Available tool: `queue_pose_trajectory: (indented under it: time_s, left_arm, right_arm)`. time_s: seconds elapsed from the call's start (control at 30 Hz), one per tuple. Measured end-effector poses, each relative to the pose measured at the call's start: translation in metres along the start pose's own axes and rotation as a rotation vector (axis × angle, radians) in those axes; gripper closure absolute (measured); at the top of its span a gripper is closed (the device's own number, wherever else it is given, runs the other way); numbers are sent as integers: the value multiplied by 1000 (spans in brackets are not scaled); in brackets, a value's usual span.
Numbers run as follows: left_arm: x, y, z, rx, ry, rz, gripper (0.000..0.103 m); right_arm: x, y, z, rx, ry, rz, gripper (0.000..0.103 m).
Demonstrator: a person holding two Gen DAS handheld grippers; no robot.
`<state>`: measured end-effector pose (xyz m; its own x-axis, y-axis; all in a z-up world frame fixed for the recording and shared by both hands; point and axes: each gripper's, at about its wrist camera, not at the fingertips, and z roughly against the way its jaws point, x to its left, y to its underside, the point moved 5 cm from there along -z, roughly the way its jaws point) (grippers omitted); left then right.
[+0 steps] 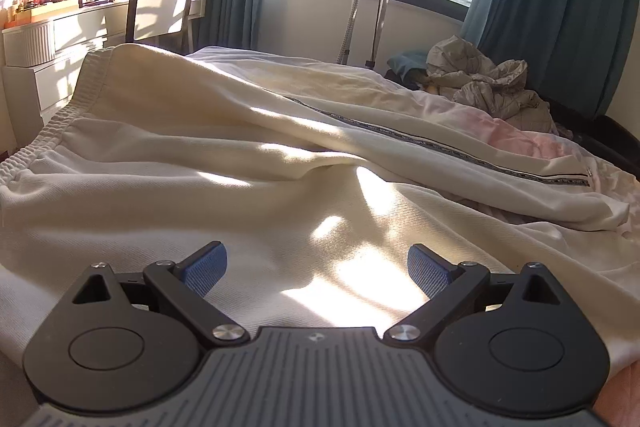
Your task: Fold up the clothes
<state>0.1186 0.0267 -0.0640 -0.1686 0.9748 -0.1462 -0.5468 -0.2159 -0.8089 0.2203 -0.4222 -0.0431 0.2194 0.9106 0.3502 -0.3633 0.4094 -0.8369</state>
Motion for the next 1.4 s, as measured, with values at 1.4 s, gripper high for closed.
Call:
queue_pose_trajectory:
  time_s: [1.4]
  left_arm:
    - [220,33,64,1,-97,933,9]
  right_arm:
    - [-136,81,22,74,236,-806,47]
